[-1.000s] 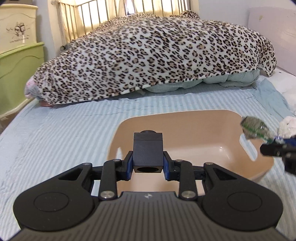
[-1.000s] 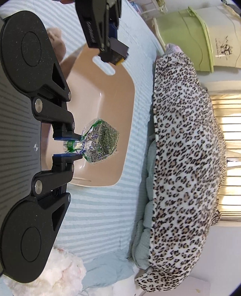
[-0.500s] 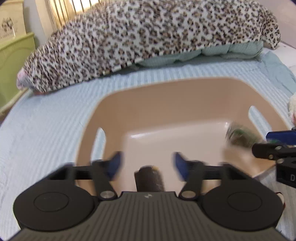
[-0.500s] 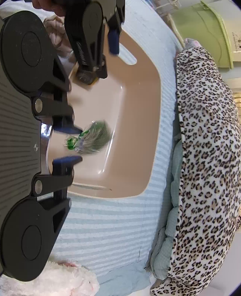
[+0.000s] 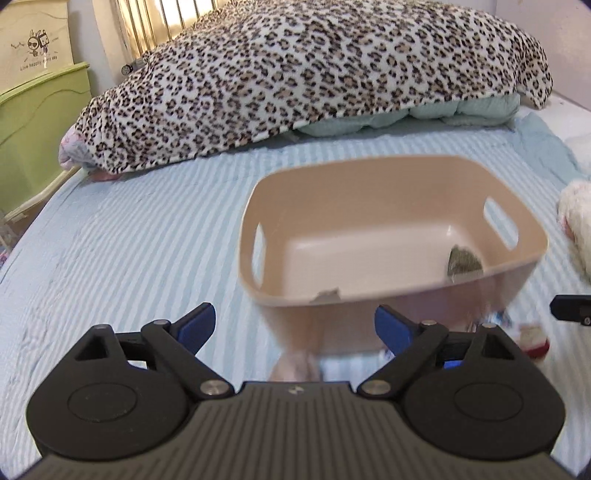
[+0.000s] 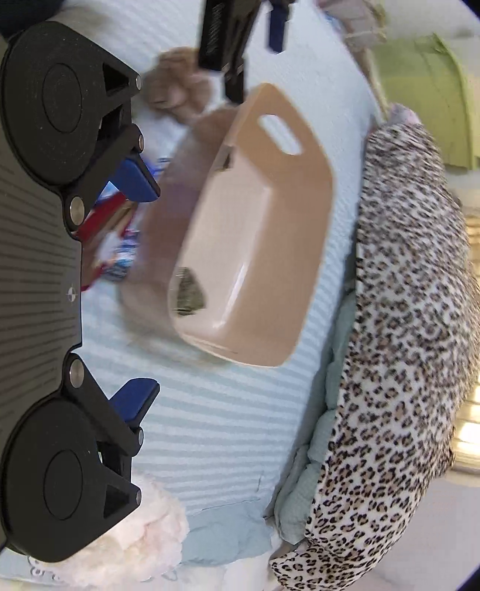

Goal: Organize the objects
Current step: 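Grasp the beige cloth with the left tool while the right tool grasps the red hair clip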

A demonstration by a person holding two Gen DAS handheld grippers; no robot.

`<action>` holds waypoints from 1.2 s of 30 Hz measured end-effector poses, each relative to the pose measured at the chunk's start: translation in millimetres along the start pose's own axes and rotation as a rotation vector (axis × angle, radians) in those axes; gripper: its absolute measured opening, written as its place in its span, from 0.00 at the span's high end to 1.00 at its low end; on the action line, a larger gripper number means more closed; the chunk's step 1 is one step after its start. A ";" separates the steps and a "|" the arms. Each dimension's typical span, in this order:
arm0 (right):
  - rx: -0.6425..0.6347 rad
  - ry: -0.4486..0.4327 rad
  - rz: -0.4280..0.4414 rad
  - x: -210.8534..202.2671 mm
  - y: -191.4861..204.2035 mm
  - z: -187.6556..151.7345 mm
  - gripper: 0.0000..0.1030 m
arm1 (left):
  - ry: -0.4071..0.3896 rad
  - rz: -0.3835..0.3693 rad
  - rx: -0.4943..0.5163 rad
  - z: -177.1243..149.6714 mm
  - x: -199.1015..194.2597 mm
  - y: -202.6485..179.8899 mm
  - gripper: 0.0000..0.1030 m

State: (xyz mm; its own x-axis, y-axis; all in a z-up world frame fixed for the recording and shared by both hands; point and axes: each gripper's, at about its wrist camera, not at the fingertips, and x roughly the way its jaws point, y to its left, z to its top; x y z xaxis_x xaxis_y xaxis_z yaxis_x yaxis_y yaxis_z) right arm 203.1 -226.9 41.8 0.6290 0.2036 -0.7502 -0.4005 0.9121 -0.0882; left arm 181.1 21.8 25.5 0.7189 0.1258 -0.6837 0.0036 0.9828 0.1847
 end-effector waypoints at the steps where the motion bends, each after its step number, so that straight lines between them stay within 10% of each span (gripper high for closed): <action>1: -0.020 0.019 -0.009 2.2 1.4 -5.1 0.00 | 0.010 0.003 0.005 -5.8 -1.4 2.3 0.09; 23: 0.074 0.136 0.085 76.5 14.5 -51.1 0.14 | 0.185 -0.016 -0.121 -80.4 58.3 36.5 0.09; 28: 0.064 0.141 0.122 75.8 19.4 -49.8 0.38 | 0.163 -0.123 -0.113 -78.6 59.1 29.2 0.44; 36: 0.052 0.148 0.128 59.2 26.2 -51.8 0.57 | 0.143 -0.179 -0.094 -79.8 50.6 21.4 0.63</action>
State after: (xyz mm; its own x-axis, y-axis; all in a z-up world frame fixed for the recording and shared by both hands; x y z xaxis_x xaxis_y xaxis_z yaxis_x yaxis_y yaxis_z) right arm 195.3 -209.3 -38.8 0.4689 0.2681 -0.8416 -0.4338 0.8999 0.0450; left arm 162.1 60.0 -61.5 0.6065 -0.0403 -0.7941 0.0530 0.9985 -0.0102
